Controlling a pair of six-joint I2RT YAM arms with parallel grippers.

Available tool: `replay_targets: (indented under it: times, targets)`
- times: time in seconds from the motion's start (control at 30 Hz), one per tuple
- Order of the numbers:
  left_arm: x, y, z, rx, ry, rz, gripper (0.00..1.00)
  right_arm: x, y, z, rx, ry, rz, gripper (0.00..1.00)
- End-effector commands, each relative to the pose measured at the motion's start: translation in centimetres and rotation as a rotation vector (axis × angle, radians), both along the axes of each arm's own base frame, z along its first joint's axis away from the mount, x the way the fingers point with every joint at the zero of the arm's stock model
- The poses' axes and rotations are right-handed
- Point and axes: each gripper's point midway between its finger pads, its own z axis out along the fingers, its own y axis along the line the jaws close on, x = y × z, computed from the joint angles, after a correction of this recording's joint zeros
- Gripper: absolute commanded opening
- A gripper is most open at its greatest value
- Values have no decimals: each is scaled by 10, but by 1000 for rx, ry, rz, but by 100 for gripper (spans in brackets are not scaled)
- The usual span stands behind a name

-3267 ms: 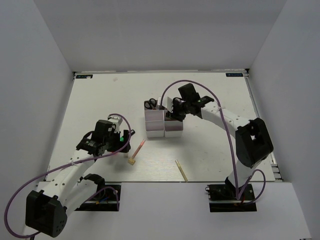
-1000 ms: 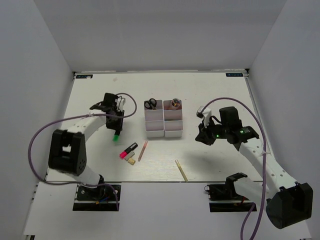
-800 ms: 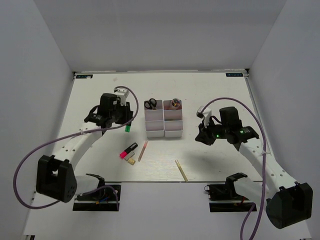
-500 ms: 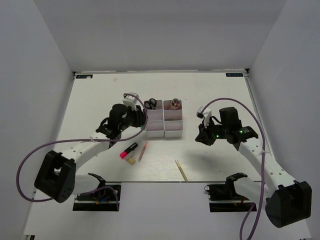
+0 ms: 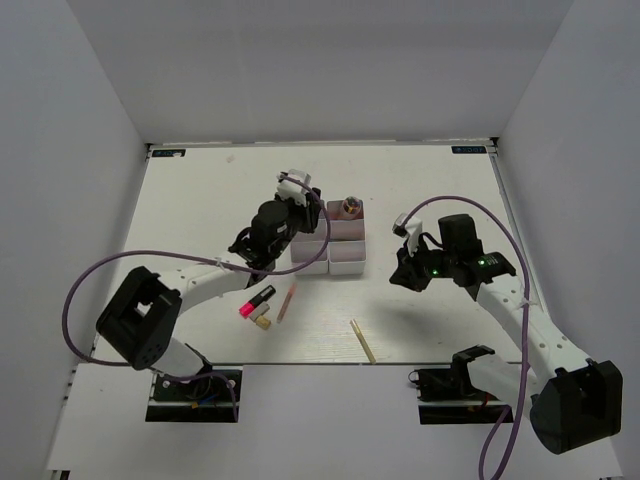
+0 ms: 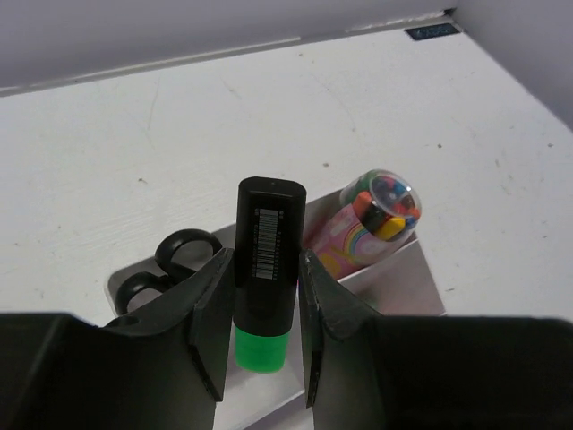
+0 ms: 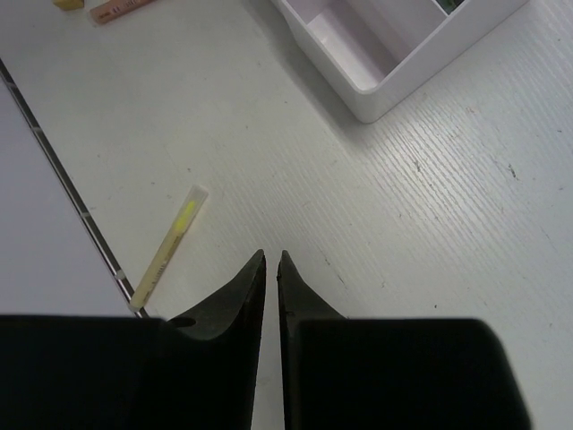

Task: Sort the stationery into containers
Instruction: Place the pen in the storage box, then pick up the pen from the center of the board.

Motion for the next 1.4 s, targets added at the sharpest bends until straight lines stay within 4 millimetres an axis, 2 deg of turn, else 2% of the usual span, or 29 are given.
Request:
replay_targets:
  times: [0.0,0.13,0.17,0.2,0.27,0.3,0.37,0.47,0.6,0.7,0.73,0.8,0.83,0.87,0.9,0.93,0.97,1.0,1.03,1.07,1.1,1.13,1.17,1.2,1.23,1.27,1.3,1.37]
  targets:
    - [7,0,3,35,-67,49,0,-1,2,0,21,5,7,13]
    - [4,4,-22,94,-54,78,0,-1,1,2,25,0,5,13]
    - [4,5,-21,88,-62,85,0,-2,1,3,28,1,6,13]
    - [0,11,-34,109,-43,98,0,-2,1,3,31,0,5,13]
    - [-2,14,-39,102,-47,107,4,-2,1,3,33,4,3,13]
    - [-3,15,-41,97,-42,109,14,-2,0,3,33,3,5,13]
    - [-6,18,-45,101,-42,116,21,-2,0,3,36,8,2,13]
    - [-12,19,-49,113,-31,111,44,-1,0,4,40,8,-1,13]
    - [-16,21,-47,108,-34,108,55,-1,-1,4,42,11,-3,13]
    - [-20,17,-33,105,-57,83,68,-1,-1,3,46,19,-6,13]
    - [-25,11,-26,105,-72,61,76,-1,-1,4,47,18,-5,13]
    - [-29,7,-13,105,-91,41,77,-1,-2,4,47,19,-9,13]
    - [-38,-1,-6,103,-95,15,69,-1,-2,4,47,19,-9,13]
    - [-43,1,3,110,-95,9,59,2,-5,4,47,21,-26,13]
    - [-49,-2,7,119,-88,-5,45,-1,-2,4,46,17,-8,13]
    - [-56,2,21,149,-55,1,15,-1,-4,5,45,18,-14,13]
    - [-70,15,3,202,76,9,2,0,-4,6,47,13,-14,13]
    - [-89,40,-29,345,233,18,0,0,-4,6,46,14,-17,13]
    - [-95,53,-28,367,287,40,0,0,-5,7,48,5,-18,13]
    - [-94,61,-11,344,313,66,0,0,-5,7,48,8,-20,13]
    - [-124,97,-44,496,500,89,0,0,-4,8,54,5,-14,13]
    - [-124,110,-44,492,571,145,8,0,-5,8,54,8,-18,13]
    - [-135,109,-46,485,645,102,51,0,-3,7,53,10,-12,13]
    - [-155,133,-54,550,771,128,66,-1,-3,8,59,15,-8,13]
    - [-161,136,-60,567,823,134,77,-1,-3,8,57,13,-9,13]
    - [-168,141,-62,589,856,138,93,0,-3,8,58,17,-9,13]
    - [-171,142,-62,590,875,143,98,-1,-3,8,58,20,-10,13]
    - [-178,146,-67,612,903,138,99,0,-4,9,59,12,-16,13]
